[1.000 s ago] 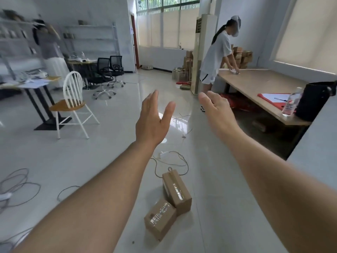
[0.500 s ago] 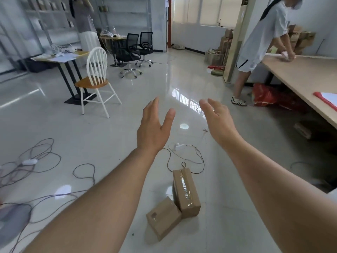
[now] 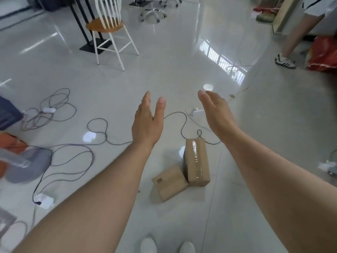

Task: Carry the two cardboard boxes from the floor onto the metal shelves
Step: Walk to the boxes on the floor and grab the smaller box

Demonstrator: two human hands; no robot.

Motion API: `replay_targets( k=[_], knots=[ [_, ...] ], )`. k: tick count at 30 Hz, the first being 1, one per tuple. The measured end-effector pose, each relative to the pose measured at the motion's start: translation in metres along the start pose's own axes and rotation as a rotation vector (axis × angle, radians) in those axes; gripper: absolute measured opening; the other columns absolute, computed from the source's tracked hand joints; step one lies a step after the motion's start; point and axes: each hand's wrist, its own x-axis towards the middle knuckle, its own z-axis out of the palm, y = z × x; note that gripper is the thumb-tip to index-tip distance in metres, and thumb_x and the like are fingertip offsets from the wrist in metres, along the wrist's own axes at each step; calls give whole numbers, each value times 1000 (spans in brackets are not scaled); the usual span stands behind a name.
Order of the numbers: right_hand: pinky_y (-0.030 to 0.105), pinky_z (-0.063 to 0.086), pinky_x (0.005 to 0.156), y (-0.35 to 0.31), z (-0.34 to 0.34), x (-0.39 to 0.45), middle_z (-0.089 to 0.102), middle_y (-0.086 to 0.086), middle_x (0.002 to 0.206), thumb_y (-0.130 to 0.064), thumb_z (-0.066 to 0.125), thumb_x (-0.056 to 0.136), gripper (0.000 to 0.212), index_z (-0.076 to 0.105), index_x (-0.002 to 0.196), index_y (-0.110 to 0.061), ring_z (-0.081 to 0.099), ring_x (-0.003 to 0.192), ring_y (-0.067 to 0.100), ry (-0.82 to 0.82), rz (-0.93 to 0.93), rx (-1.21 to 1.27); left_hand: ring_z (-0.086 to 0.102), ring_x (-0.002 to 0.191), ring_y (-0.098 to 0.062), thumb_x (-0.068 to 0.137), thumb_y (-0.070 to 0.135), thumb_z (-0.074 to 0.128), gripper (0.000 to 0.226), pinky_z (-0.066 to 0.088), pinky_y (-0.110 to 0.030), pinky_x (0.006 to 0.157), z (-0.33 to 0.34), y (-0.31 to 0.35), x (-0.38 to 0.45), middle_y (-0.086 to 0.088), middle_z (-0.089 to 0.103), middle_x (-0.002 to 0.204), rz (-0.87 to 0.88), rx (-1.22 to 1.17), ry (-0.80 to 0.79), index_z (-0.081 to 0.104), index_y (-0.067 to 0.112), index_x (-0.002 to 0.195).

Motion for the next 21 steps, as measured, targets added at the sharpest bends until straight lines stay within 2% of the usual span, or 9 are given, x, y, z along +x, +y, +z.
replay_targets(
  k=[3, 7, 10, 11, 13, 14, 16, 17, 21],
  knots=[
    [30, 32, 106, 38, 27, 13, 42, 2, 152, -59, 40, 90, 69, 42, 146, -18, 41, 138, 17, -51, 73, -10, 36, 138, -14, 90, 61, 29, 67, 29, -43, 112, 19, -45, 2, 4, 36, 153, -88, 14, -21, 22, 27, 147],
    [42, 32, 113, 100, 67, 26, 45, 1, 150, -69, 37, 81, 80, 43, 145, -22, 42, 137, 20, -103, 173, -32, 33, 140, -15, 88, 63, 28, 69, 28, -43, 113, 49, -112, 3, 4, 34, 154, -187, 30, -53, 22, 28, 147],
    [46, 30, 114, 148, 95, 37, 49, 0, 147, -78, 30, 73, 89, 46, 142, -24, 39, 139, 22, -129, 225, -128, 33, 140, -16, 87, 64, 28, 71, 28, -44, 113, 70, -161, -2, 3, 33, 154, -252, 40, -77, 21, 28, 147],
    [46, 31, 113, 166, 106, 40, 52, -1, 142, -76, 31, 76, 82, 51, 136, -24, 41, 136, 20, -148, 247, -133, 33, 140, -16, 87, 64, 28, 71, 28, -44, 113, 79, -181, -4, 3, 34, 154, -278, 50, -90, 21, 28, 148],
    [39, 35, 107, 204, 130, 45, 57, -5, 117, -67, 36, 84, 51, 58, 108, -28, 46, 117, 17, -184, 291, -94, 34, 139, -16, 87, 64, 28, 72, 29, -43, 113, 95, -220, -10, 2, 34, 154, -332, 65, -112, 21, 27, 148],
    [34, 36, 102, 223, 141, 49, 56, -6, 115, -64, 38, 86, 46, 58, 106, -28, 47, 114, 18, -190, 319, -77, 35, 139, -16, 86, 65, 28, 72, 29, -41, 112, 102, -238, -12, 1, 34, 154, -355, 74, -118, 21, 27, 148],
    [31, 34, 103, 258, 164, 54, 54, -1, 134, -59, 40, 91, 58, 56, 130, -19, 46, 127, 18, -201, 347, -58, 36, 138, -17, 85, 65, 28, 74, 29, -39, 112, 116, -273, -16, 0, 34, 153, -393, 79, -125, 22, 26, 148],
    [30, 33, 102, 272, 174, 57, 52, 0, 136, -58, 39, 92, 60, 54, 131, -16, 45, 129, 17, -207, 344, -90, 36, 138, -17, 85, 65, 28, 74, 30, -39, 111, 122, -291, -17, -1, 34, 153, -411, 81, -129, 22, 26, 148],
    [29, 34, 85, 334, 218, 69, 44, -4, 104, -60, 37, 90, 33, 53, 97, -32, 39, 101, 14, -270, 368, -137, 36, 138, -18, 83, 66, 28, 76, 31, -41, 111, 150, -357, -19, -1, 34, 153, -468, 91, -141, 21, 26, 148]
  ],
)
